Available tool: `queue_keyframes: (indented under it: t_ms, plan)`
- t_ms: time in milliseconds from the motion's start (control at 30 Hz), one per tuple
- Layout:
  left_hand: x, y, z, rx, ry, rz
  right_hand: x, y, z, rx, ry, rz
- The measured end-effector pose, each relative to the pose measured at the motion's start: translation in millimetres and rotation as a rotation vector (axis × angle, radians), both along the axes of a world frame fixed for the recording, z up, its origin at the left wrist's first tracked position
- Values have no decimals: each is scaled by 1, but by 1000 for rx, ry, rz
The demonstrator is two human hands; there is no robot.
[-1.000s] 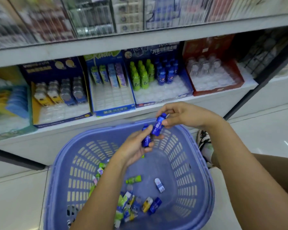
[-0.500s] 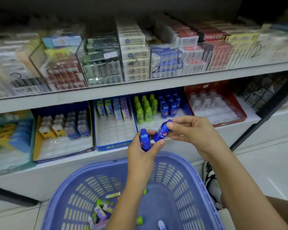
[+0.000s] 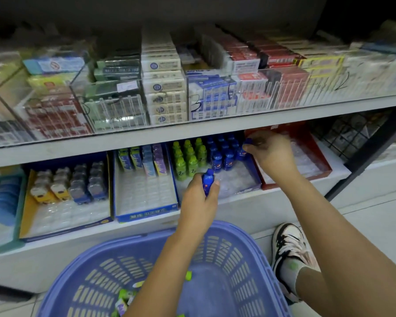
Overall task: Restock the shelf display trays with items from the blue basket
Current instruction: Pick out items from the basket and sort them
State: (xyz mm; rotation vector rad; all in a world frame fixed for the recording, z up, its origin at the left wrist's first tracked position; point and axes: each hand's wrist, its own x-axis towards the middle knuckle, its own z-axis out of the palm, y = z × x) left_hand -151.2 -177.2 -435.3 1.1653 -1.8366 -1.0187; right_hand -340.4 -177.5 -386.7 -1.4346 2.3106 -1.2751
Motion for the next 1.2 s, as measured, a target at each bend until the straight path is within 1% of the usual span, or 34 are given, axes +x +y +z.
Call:
queue_keyframes:
  t_ms: [100,200,333,433,500,600,667,700,733,767,800,833,867,933,1000,1067,1200]
  plan:
    - [0,-7,0,62,-7,-19,-5,-17,-7,184,221,46]
    - [3,-12,-1,161,10,-53,-8,-24,-1,307,302,102]
    - [8,-15,-2,198,-12,-93,-11,-26,10,469,400,170]
    - [12,-17,-4,242,18,-128,-8,-28,13,498,378,180]
    - [14,-19,-3,311,65,-160,-4,-29,16,540,359,168]
    - [18,-20,-2,376,138,-203,2,-26,21,609,392,148]
    - [18,-20,-4,324,132,-218,5,-17,20,489,399,82]
    - [17,-19,-6,301,147,-217,10,-12,16,362,343,35]
    - [17,-18,-8,289,187,-207,19,-4,13,225,242,14]
    - [16,-18,-10,284,233,-196,30,2,9,141,95,43]
    - [15,-17,-12,283,268,-192,43,9,6,129,-65,117]
    - [14,-17,-13,280,289,-197,56,13,3,158,-215,204]
    - [13,-16,-14,277,308,-211,67,17,-2,201,-312,256]
    - [11,-13,-16,285,348,-222,79,20,-10,241,-349,241]
    - [11,-12,-16,278,341,-205,79,21,-11,206,-444,217]
    - [13,-12,-14,281,329,-203,71,24,-10,167,-535,259]
    - [15,-15,-13,260,236,-247,53,31,-7,170,-562,368]
